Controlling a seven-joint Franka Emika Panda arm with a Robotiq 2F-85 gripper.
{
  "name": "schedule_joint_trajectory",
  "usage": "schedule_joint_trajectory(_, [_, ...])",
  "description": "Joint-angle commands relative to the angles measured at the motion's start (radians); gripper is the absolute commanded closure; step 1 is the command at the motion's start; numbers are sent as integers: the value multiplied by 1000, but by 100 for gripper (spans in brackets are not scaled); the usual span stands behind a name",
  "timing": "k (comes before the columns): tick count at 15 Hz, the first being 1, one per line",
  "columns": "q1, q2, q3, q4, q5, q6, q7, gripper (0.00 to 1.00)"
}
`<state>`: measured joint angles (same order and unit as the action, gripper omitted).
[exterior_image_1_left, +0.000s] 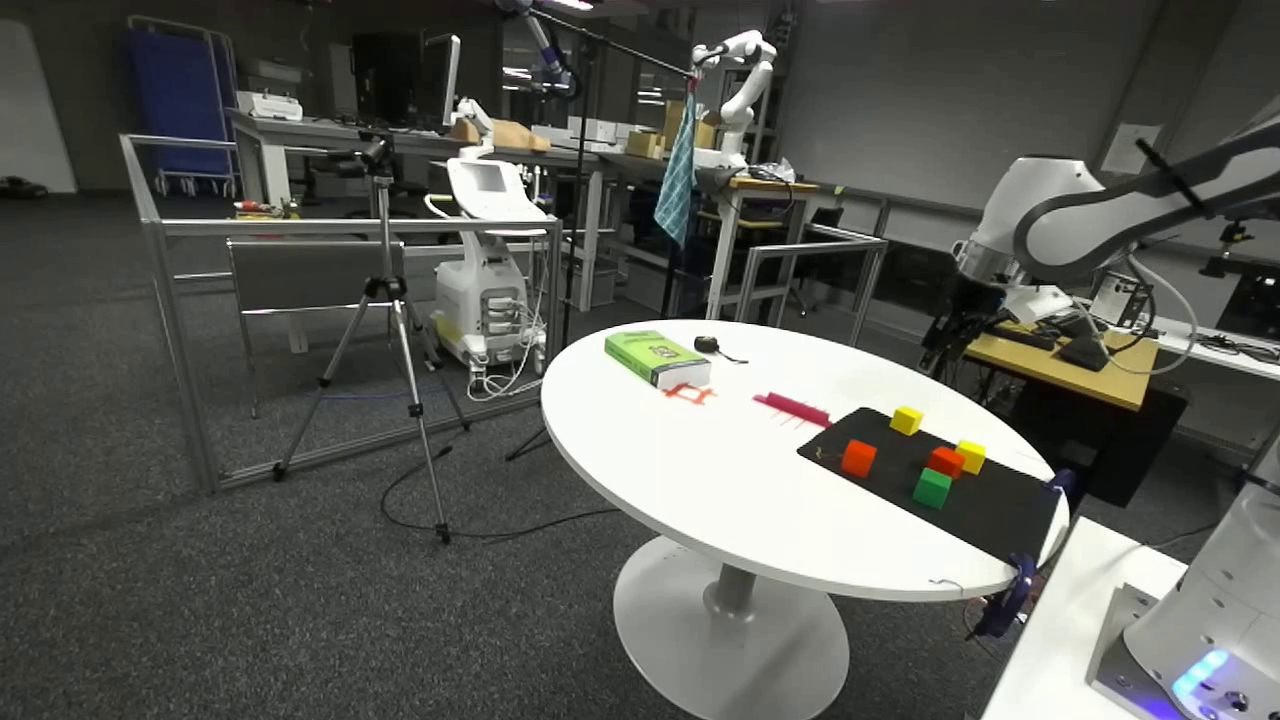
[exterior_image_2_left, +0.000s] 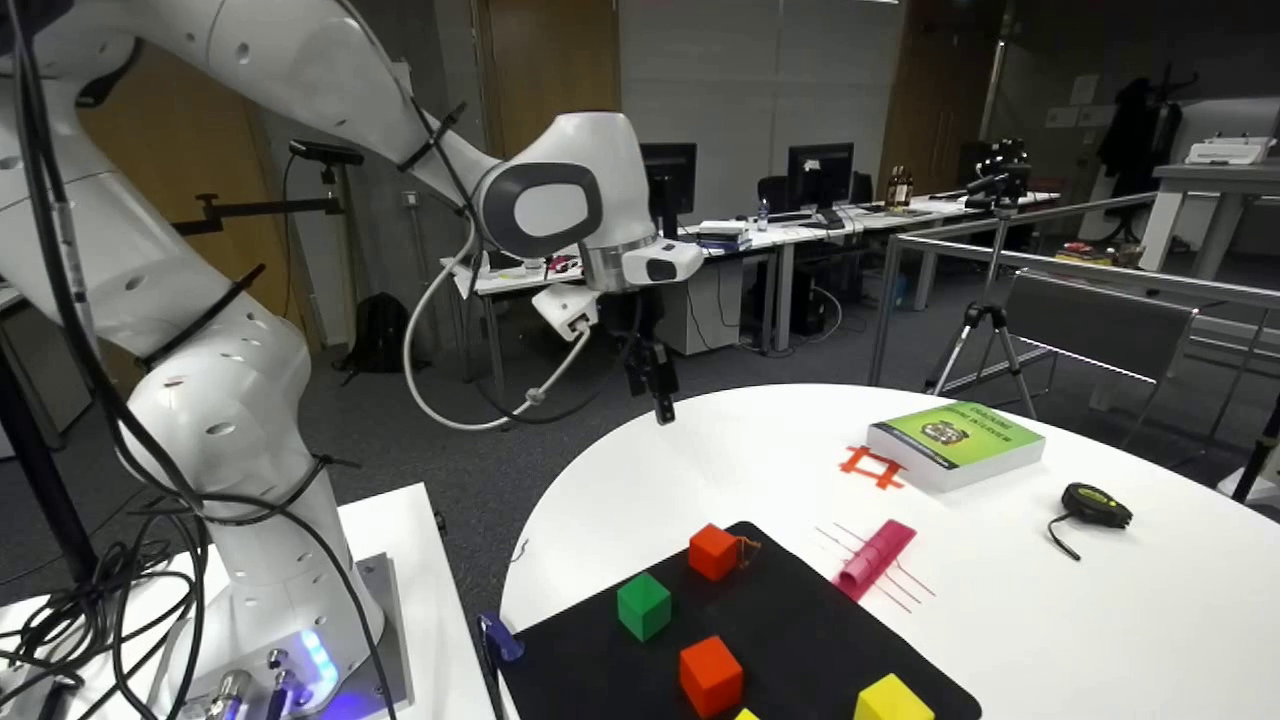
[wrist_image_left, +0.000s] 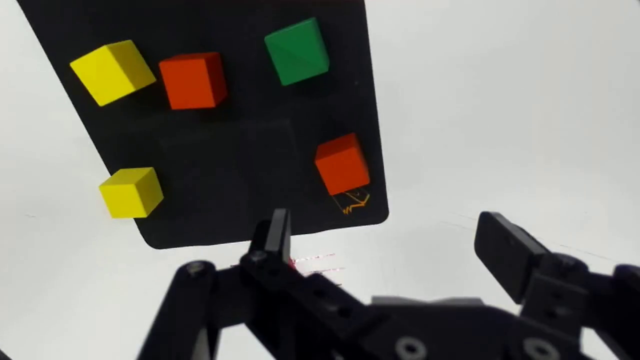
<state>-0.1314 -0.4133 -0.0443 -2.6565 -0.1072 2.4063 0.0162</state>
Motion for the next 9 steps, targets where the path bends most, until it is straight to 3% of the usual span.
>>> schedule_joint_trajectory(1, [9, 258, -50, 182, 25, -5, -59, 0])
schedule_joint_trajectory(5, [19, 426, -54, 301, 73, -48, -72, 0])
schedule_joint_trajectory(7, [22, 474, -49, 357, 125, -137, -126, 0])
schedule_joint_trajectory(8, [20, 428, -50, 279, 70, -48, -57, 0])
schedule_joint_trajectory(9, [20, 450, -49, 296, 78, -58, -65, 0])
